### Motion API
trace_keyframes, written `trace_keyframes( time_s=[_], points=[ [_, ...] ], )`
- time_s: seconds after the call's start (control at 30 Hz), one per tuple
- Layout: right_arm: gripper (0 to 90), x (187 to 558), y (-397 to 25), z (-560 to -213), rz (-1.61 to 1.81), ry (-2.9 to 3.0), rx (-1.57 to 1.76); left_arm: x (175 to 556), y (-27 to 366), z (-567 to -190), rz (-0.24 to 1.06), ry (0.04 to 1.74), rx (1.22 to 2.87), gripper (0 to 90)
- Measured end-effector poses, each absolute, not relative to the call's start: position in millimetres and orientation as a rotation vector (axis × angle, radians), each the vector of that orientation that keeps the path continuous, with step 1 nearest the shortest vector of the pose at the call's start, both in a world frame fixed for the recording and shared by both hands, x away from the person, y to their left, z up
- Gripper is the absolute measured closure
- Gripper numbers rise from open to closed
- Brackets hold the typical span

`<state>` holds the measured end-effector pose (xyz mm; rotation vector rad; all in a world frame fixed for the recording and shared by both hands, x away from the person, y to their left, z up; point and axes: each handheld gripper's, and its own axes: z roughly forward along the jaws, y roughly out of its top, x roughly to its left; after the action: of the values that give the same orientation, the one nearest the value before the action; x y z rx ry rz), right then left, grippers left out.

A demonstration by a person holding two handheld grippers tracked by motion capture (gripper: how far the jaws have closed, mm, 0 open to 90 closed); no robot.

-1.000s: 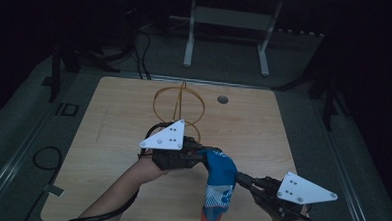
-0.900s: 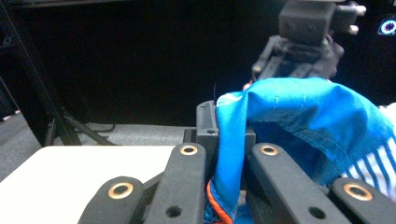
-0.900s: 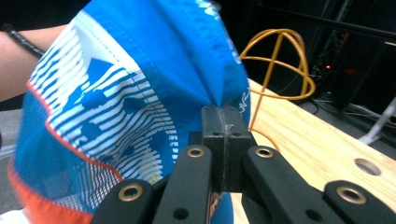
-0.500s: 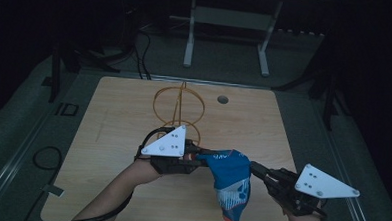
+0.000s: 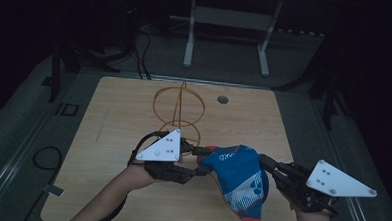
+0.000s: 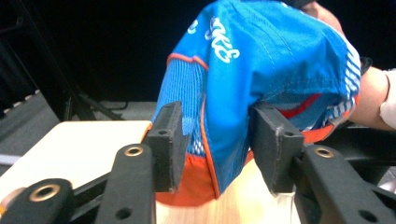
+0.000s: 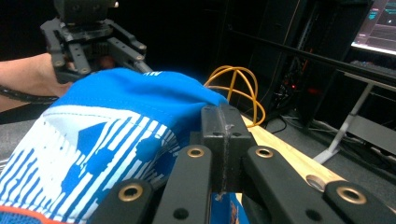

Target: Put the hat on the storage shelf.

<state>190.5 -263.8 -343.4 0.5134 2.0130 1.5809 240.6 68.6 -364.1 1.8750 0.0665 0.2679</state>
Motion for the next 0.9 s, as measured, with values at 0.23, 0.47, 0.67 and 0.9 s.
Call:
trace_keyframes(
  time_s=[0.23, 0.47, 0.67, 0.9],
  points=[
    [90.0, 193, -268, -336, 1.599, 1.991, 0.518, 236, 83, -363, 0.250, 0.128, 1.826, 45.1],
    [90.0, 197, -269, -325, 1.600, 1.960, 0.522, 224, 95, -373, 0.389, 0.236, 1.814, 26.1],
    [90.0, 209, -266, -317, 1.592, 1.939, 0.541, 226, 112, -393, 0.387, 0.363, 1.816, 3.7],
    [90.0, 230, -261, -305, 1.575, 1.909, 0.572, 224, 139, -428, 0.476, 0.532, 1.758, 1.3]
  ],
)
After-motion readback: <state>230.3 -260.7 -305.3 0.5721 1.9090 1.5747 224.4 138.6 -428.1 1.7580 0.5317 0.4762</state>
